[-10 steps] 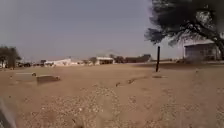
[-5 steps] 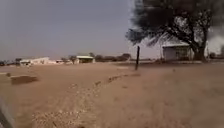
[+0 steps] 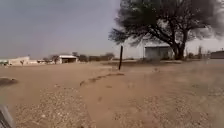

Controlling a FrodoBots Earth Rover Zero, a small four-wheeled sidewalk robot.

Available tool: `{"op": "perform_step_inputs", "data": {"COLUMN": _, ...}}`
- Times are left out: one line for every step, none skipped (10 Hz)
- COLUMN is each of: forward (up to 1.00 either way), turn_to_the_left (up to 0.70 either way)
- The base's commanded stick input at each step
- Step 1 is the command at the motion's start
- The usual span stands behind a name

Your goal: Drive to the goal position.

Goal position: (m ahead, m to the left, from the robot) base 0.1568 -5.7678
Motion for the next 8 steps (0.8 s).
{"op": "perform_step_inputs", "data": {"forward": 0.00, "turn_to_the_left": -0.50}}
{"op": "perform_step_inputs", "data": {"forward": 0.00, "turn_to_the_left": -0.50}}
{"op": "perform_step_inputs", "data": {"forward": 0.00, "turn_to_the_left": -0.50}}
{"op": "perform_step_inputs", "data": {"forward": 0.00, "turn_to_the_left": -0.50}}
{"op": "perform_step_inputs", "data": {"forward": 0.00, "turn_to_the_left": -0.50}}
{"op": "perform_step_inputs", "data": {"forward": 0.00, "turn_to_the_left": -0.50}}
{"op": "perform_step_inputs", "data": {"forward": 0.00, "turn_to_the_left": -0.50}}
{"op": "perform_step_inputs", "data": {"forward": 0.00, "turn_to_the_left": -0.50}}
